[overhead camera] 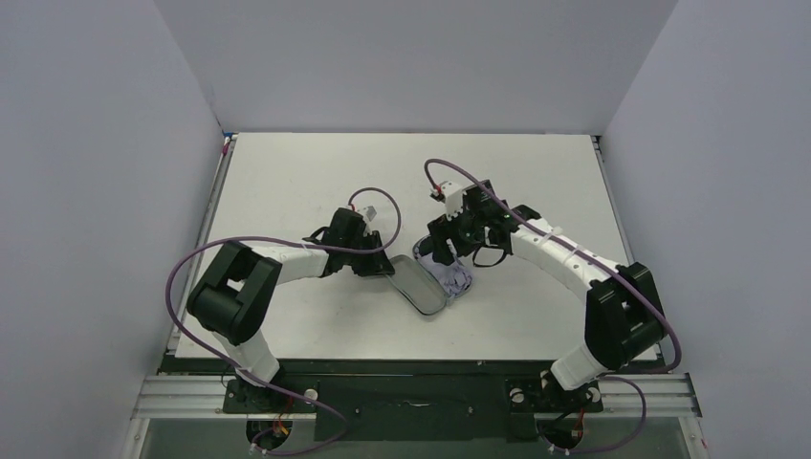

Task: Open the umbrella

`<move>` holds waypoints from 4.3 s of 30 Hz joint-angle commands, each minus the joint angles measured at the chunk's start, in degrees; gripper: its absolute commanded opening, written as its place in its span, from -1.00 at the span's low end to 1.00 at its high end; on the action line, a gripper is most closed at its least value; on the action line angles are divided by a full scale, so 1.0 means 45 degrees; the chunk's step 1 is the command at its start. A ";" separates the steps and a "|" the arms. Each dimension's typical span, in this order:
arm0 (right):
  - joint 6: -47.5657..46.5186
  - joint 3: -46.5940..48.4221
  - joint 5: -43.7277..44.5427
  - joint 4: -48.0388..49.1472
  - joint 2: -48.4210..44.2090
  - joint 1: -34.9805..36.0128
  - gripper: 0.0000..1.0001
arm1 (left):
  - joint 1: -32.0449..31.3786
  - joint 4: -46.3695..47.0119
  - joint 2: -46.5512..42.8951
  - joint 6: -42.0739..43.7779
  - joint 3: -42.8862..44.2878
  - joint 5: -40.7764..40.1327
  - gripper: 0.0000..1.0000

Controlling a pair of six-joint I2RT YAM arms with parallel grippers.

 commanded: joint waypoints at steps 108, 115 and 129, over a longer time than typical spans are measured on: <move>-1.1642 0.2660 -0.0919 -0.2949 -0.3616 -0.0190 -1.00 | 0.3572 -0.9875 -0.2657 1.2259 1.1048 0.5647 0.94; -1.8057 0.1478 -0.0284 -0.4294 -0.4927 -0.0001 -1.00 | 0.1247 -1.4013 0.0128 1.2401 1.4513 0.5480 0.94; -2.3459 -0.0040 -0.0673 -0.4300 -0.6530 0.0802 -1.00 | -0.1773 -1.3326 0.2790 0.9284 1.5379 0.7621 0.94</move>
